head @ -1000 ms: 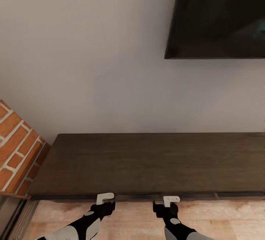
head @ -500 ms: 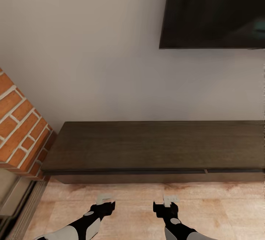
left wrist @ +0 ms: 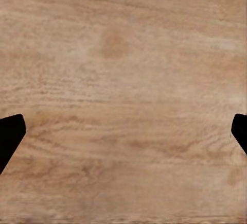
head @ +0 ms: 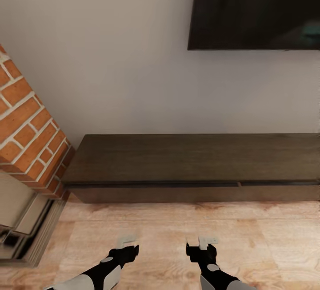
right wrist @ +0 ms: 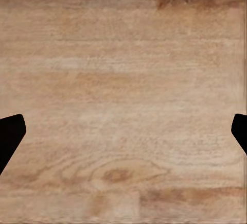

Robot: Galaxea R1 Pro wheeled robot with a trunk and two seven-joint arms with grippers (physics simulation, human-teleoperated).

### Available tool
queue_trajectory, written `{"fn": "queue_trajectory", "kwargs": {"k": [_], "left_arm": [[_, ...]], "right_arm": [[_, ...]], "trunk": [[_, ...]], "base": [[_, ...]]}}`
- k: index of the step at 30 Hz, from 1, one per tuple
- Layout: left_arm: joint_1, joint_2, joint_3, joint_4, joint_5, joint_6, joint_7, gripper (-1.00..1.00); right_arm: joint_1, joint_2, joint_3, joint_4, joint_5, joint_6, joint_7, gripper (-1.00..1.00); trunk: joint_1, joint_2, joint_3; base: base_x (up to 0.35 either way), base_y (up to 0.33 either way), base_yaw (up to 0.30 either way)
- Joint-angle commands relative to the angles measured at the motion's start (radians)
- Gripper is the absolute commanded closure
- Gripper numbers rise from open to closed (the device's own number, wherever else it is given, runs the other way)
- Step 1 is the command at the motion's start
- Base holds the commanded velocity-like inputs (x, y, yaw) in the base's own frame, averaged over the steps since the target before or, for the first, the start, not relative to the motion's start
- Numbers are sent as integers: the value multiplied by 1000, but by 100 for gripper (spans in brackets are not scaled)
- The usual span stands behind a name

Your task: Place each of the two pumpkins and all three candles from the living room inside a cabinet in the living room (use any cabinet), then make sure every cabinet is closed, and position the cauldron so it is next to a table in the living room.

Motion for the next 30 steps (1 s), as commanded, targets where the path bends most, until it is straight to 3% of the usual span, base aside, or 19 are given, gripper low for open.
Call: {"fn": "queue_trajectory", "kwargs": {"k": [1,7,8,10,20,24,30], "left_arm": [[3,0,0,0,0,0,0,-100],[43,0,0,4,0,2,0,-100],[81,4,0,6,0,2,0,-100],[126,15,-1,7,-1,2,0,-100],[146,32,-1,7,0,1,-1,-100],[148,56,0,8,6,0,-5,-100],[160,64,0,8,9,-2,-6,-100]], "right_arm": [[0,0,0,0,0,0,0,-100],[5,0,-1,16,-14,3,0,-100],[43,-3,-1,21,-9,0,0,-100],[63,-11,-1,22,-5,0,0,-100],[105,-11,-1,23,-4,0,0,-100],[113,-12,-1,23,-8,0,0,-100],[127,-12,-1,23,-13,0,0,-100]], "trunk": [[0,0,0],[0,0,0],[0,0,0],[0,0,0],[0,0,0],[0,0,0],[0,0,0]], "base": [[-343,0,0],[-343,0,0],[-343,0,0],[-343,0,0],[-315,0,0],[-72,0,-16],[-12,0,-201]]}}
